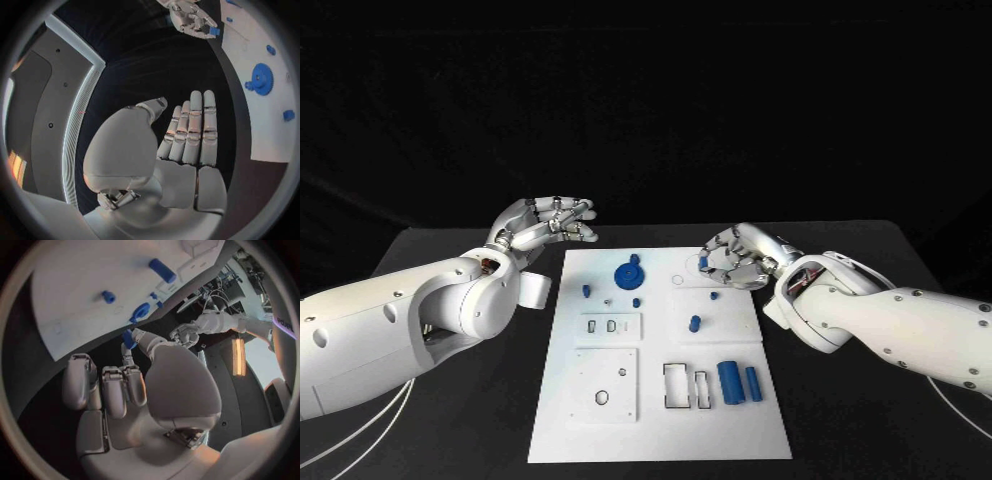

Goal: Assemble the parts on the task board

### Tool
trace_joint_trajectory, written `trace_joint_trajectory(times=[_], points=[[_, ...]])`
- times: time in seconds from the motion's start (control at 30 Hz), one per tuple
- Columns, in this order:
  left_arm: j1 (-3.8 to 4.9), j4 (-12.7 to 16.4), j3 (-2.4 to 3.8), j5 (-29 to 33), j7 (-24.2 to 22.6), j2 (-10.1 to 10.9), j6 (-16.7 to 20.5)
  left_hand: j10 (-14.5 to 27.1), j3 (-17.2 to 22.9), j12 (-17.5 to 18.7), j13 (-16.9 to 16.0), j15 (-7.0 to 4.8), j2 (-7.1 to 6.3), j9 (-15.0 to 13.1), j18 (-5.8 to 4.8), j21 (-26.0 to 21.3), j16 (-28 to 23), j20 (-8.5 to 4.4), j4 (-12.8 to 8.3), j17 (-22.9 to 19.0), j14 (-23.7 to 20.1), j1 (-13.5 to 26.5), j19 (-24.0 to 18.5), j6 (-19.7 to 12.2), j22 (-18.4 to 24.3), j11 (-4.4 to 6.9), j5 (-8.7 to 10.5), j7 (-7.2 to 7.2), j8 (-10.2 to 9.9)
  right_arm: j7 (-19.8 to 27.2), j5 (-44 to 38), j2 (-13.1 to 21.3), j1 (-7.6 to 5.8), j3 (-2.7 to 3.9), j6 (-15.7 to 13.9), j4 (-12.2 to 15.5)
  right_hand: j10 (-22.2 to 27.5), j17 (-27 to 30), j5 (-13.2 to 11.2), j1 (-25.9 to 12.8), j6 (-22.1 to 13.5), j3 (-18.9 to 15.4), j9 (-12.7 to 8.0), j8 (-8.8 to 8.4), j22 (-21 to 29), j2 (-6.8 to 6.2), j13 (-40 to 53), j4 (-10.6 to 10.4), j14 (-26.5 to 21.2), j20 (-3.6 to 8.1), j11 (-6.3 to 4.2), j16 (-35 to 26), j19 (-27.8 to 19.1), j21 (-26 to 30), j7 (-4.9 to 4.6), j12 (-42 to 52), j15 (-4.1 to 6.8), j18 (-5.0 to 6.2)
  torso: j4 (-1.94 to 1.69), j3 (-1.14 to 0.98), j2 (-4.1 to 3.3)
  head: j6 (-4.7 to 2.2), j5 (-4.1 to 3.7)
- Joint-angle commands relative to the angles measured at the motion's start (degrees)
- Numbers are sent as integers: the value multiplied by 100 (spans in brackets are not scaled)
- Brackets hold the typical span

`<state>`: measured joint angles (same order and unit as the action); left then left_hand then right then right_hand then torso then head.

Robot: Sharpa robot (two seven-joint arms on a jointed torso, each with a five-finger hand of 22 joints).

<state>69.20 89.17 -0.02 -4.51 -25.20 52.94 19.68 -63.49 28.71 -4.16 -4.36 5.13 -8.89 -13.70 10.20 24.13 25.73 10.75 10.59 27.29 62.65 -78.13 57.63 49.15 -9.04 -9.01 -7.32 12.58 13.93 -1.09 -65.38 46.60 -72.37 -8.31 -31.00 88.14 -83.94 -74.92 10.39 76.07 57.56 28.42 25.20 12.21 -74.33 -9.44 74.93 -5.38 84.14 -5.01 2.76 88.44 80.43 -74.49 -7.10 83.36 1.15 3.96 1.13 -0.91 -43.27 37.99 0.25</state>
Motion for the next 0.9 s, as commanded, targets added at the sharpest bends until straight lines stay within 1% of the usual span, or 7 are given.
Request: trace_joint_trajectory(times=[0.03, 0.27, 0.43, 0.5, 0.6, 0.77, 0.9], points=[[2, -32, 3, 6, -57, -38, -108, 39, 21, 13, -7, 6, -5, -9, 20, 39, 35, 2, -28, 9, -53, -60, -42, -24, -7, -8, -28, 53, -33, -284, -316, -185, -6, 0, 88, 122, -112, -1165, 21, -15, 19, 34, 14, 35, -13, 39, 840, 23, 507, 40, -46, 35, 11, -26, 14, 1, 43, 21, -21, 12, 26, 8, 52], [1, -144, 2, 7, -65, -120, -118, 39, 27, 13, -7, 6, -1, -11, 20, 42, 35, 1, -35, 12, -55, -68, -43, -23, -8, -8, -29, 53, -33, -578, -649, -771, 25, -25, 327, 221, -109, -1173, 23, -11, 10, 46, 15, 36, -19, 43, 836, 36, 509, 43, -48, 38, 15, -31, 13, -3, 45, 20, -40, 32, 49, 70, 227], [2, -193, 2, 7, -65, -153, -124, 38, 32, 12, -7, 5, 3, -13, 20, 45, 35, 0, -41, 15, -56, -74, -43, -22, -10, -8, -29, 53, -33, -771, -868, -1107, 87, -50, 415, 196, -107, -1180, 22, -17, -16, 57, 13, 28, -22, 44, 835, 45, 511, 45, -43, 41, 18, -33, 5, -5, 44, 19, -37, 38, 34, 48, 245], [2, -206, 3, 7, -67, -162, -122, 38, 32, 12, -7, 5, 3, -13, 20, 45, 35, 0, -41, 15, -56, -74, -43, -22, -10, -8, -29, 53, -33, -816, -942, -1228, 118, -61, 448, 172, -107, -1180, 22, -18, -20, 59, 13, 28, -22, 43, 836, 47, 511, 45, -42, 40, 17, -32, 4, -4, 44, 19, -33, 32, 37, 75, 274], [3, -214, 3, 7, -67, -168, -119, 38, 32, 12, -7, 5, 3, -13, 20, 45, 35, 0, -41, 15, -56, -74, -43, -22, -10, -8, -29, 53, -33, -862, -1106, -1342, 167, -73, 492, 151, -107, -1180, 22, -18, -20, 59, 13, 28, -22, 43, 836, 47, 511, 45, -42, 40, 17, -32, 4, -4, 44, 19, -35, 29, 38, 91, 263], [3, -205, 3, 7, -63, -176, -125, 38, 32, 12, -7, 5, 3, -13, 20, 45, 35, 0, -41, 15, -56, -74, -43, -22, -10, -8, -29, 53, -33, -976, -1422, -1505, 275, -88, 547, 101, -108, -1189, 21, -17, -29, 64, 14, 26, -46, 37, 838, 59, 513, 46, -41, 44, 32, -55, 2, -3, 43, 12, -39, 37, 34, 109, 259], [3, -195, 3, 7, -60, -185, -131, 38, 32, 12, -7, 5, 3, -13, 20, 45, 35, 0, -41, 15, -56, -74, -43, -22, -10, -8, -29, 53, -33, -1051, -1602, -1588, 348, -97, 595, 34, -108, -1195, 21, -20, -31, 66, 15, 27, -50, 34, 838, 63, 514, 46, -40, 46, 34, -57, 1, -3, 43, 11, -43, 27, 39, 140, 290]])
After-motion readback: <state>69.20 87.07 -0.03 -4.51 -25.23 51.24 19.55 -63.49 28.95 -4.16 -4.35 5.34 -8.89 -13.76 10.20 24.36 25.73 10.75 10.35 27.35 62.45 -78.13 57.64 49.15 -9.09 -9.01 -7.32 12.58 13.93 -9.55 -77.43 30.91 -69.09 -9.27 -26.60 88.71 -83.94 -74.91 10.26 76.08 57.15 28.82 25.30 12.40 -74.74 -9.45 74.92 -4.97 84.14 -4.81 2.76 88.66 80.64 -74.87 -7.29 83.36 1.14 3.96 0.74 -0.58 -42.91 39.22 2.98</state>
